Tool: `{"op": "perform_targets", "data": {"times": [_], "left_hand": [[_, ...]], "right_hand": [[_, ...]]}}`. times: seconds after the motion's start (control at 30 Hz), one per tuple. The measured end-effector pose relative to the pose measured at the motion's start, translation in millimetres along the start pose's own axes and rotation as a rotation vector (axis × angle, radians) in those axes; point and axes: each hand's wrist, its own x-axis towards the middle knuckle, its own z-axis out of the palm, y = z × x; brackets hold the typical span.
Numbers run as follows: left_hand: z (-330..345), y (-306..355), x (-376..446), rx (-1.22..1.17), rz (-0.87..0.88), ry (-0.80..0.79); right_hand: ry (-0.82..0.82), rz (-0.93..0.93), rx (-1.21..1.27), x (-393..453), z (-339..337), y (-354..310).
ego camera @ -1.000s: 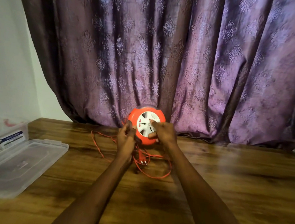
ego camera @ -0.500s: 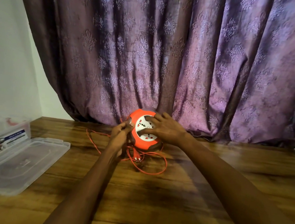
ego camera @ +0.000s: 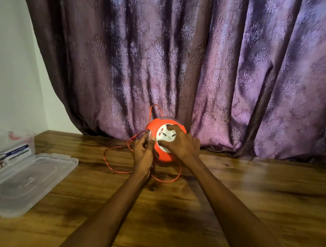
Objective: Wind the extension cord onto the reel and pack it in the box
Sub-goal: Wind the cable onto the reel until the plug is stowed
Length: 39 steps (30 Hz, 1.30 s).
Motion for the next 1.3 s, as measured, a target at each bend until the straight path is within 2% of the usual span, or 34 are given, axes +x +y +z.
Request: {"op": "perform_targets", "data": {"times": [0.07,0.23,0.33,0.37,0.5,0.63,0.77,0.9,1.1,1.3], "left_hand": [[-4,0,2,0.058,0.000,-0.011],[-11,10,3,-0.024,-0.125,-0.140],[-22,16,10,-0.055,-0.130,-0.129],[-24,16,13,-0.021,-0.082,-0.097],[-34,19,21,0.374,0.213,-0.003],[-35,11,28,0.495,0.251,-0.272],[-30,-5,29,0.702,0.289,-0.369],[-23,-8,31,0.603,0.180,-0.472],[-27,6,26,0.569,0.205,-0.337],[-29,14,24,0.512,0.003,-0.097]], "right_hand": [[-0.027,0.031,0.052,-2,4,1],[-0.011,0.022,0.091,1,9,14],[-0.005,-0.017,0.090,5,2,24],[0.001,-0.036,0.084,7,-2,28],[0.021,-0.099,0.010,10,-17,45],[0.081,-0.112,-0.035,8,-28,56],[0.077,-0.099,-0.038,6,-34,67],[0.089,-0.087,-0.097,6,-37,73],[0.136,-0.043,-0.180,8,-38,84],[0.133,-0.042,-0.194,5,-27,89]]}}
